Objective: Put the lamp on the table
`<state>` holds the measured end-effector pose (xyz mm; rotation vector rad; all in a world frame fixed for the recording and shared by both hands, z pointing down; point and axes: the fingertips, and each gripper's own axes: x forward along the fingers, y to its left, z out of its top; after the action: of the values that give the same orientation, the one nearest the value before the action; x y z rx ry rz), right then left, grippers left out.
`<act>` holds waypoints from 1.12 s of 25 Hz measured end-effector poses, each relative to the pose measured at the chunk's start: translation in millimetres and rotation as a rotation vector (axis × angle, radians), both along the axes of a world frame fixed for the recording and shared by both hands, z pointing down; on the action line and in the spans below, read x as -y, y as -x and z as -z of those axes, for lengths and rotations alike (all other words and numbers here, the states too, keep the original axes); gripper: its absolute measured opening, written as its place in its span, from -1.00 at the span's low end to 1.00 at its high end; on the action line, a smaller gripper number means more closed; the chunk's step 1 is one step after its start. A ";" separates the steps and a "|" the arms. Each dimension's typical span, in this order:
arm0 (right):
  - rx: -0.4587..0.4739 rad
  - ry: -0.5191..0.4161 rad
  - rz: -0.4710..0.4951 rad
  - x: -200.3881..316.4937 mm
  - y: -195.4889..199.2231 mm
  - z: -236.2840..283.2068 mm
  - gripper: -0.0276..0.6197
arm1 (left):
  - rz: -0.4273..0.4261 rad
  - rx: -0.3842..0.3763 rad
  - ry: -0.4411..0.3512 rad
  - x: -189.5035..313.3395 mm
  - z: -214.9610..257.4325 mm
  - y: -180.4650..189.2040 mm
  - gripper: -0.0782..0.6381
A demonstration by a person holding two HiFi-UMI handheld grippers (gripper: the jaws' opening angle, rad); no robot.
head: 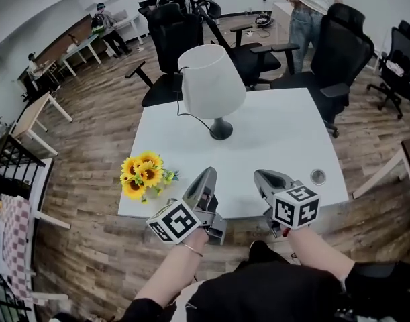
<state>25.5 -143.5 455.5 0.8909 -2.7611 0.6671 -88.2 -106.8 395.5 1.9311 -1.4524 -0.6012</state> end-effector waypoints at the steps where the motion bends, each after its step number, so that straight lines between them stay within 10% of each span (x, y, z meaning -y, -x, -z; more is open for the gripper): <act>1: 0.002 -0.012 -0.006 -6.7 0.5 5.6 -0.87 | -0.007 0.001 -0.006 -7.4 2.8 0.5 -0.74; 28: -0.026 -0.055 -0.059 -146.3 1.8 13.6 -0.87 | -0.082 0.000 -0.003 -137.0 -4.0 0.5 -0.74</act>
<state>23.7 2.8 441.9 0.9884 -2.7521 0.5876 -88.7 30.2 399.5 1.9830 -1.3655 -0.5662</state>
